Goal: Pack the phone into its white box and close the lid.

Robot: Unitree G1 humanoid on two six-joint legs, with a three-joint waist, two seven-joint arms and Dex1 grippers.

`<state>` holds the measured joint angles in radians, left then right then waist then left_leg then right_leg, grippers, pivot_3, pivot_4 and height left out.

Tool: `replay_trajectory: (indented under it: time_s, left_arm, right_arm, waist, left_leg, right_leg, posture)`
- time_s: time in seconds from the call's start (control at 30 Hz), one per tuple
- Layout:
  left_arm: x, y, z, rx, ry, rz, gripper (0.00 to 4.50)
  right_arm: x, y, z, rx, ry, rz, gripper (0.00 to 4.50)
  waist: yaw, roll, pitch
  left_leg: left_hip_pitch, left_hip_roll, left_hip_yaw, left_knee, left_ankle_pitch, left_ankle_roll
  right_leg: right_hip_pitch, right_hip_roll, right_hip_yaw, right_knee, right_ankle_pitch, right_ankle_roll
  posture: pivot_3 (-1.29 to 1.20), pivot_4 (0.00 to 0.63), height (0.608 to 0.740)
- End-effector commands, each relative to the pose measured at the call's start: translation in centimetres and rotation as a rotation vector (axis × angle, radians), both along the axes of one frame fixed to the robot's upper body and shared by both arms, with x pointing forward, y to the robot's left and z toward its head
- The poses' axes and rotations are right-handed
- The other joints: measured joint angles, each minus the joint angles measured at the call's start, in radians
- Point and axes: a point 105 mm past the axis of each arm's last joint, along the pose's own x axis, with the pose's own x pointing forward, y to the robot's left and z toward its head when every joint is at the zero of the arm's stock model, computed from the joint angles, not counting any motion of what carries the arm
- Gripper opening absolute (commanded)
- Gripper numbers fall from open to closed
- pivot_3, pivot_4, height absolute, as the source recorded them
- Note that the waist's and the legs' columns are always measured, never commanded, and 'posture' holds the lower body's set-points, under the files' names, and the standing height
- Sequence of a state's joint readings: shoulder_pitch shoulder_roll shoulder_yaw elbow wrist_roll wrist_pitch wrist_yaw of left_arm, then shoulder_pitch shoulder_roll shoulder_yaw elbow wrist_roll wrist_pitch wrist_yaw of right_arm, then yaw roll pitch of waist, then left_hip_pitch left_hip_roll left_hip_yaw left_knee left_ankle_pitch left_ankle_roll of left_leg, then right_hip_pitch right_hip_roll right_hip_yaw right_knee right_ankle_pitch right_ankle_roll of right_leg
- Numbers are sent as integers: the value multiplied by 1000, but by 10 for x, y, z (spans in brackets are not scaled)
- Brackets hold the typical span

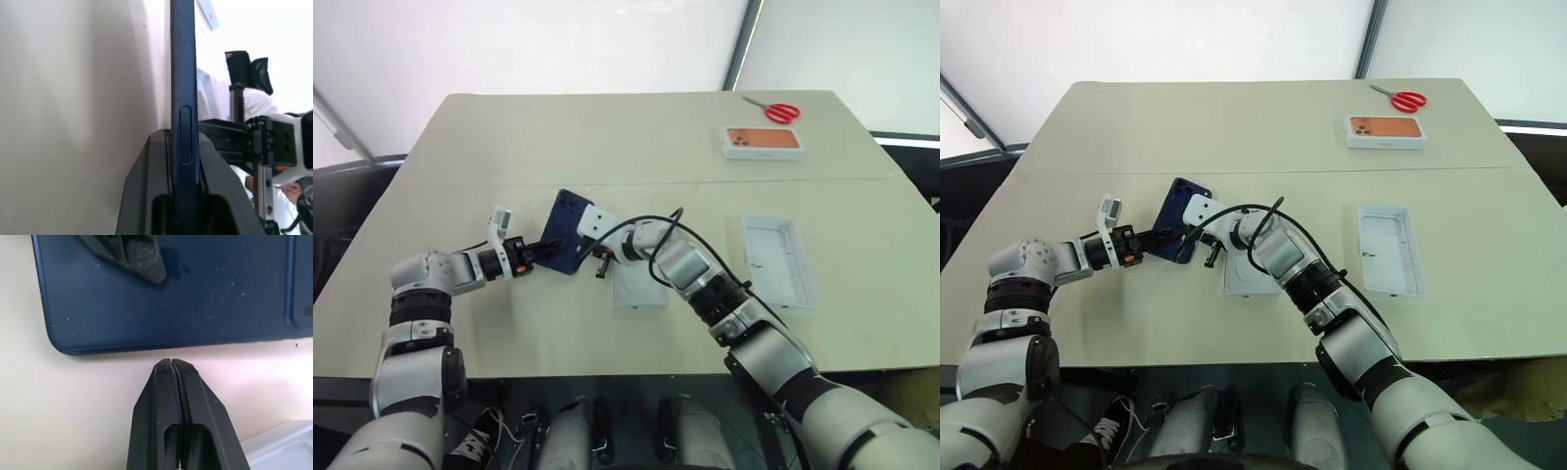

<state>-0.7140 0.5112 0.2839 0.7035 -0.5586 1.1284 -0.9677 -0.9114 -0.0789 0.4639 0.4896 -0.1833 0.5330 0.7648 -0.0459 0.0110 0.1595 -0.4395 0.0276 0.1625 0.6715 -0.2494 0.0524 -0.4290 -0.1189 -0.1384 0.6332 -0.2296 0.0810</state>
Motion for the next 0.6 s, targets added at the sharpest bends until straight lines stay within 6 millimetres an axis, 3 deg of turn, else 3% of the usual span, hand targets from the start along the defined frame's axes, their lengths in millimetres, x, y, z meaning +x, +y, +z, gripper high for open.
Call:
replay_trajectory:
  time_s: [0.03, 0.23, 0.37, 0.43, 0.53, 0.6]
  left_arm:
    - [-12, 3, -28, 15, 114, 18, 38]
    - [-6, 8, -19, -45, 73, 69, 38]
    - [-5, 6, 1, -178, 3, 91, 38]
    - [-7, 4, 5, -224, -2, 100, 38]
    - [-16, -3, 6, -248, -37, 98, 38]
    - [-21, -3, 13, -287, -54, 98, 0]
  right_arm:
    - [-3, 7, 11, 25, -38, 30, 0]
    - [-5, 10, 30, 124, -53, 60, 0]
    - [-10, 5, 74, 388, -53, 91, 0]
    - [-13, -3, 86, 455, -36, 100, 0]
    - [-29, -21, 83, 484, 57, 174, 0]
    - [-37, -33, 70, 436, 94, 194, 535]
  waist:
    - [0, 0, 0]
    - [-1, 0, 0]
    - [-1, 0, 0]
    - [1, -1, 1]
    - [3, -1, 0]
    - [3, -1, 1]
  left_leg:
    - [1, -1, 0, -2, 0, -1]
    - [2, -1, 0, -5, 2, -2]
    - [2, -1, 0, -5, 2, -2]
    - [2, -1, 0, -5, 2, -2]
    - [2, -1, -1, -5, 2, 0]
    - [2, -1, -1, -5, 2, 0]
  right_leg:
    - [0, 0, 0, 0, 0, 0]
    - [0, 0, 1, -1, 0, 0]
    - [0, 0, 1, -1, 0, 0]
    - [0, 0, 1, -1, 0, 0]
    - [1, -1, 1, -2, 0, 0]
    - [2, -2, 1, -3, 0, 0]
  posture:
    - [0, 150, 738]
    - [0, 150, 738]
    - [0, 150, 738]
    - [0, 150, 738]
    - [0, 150, 738]
    - [0, 150, 738]
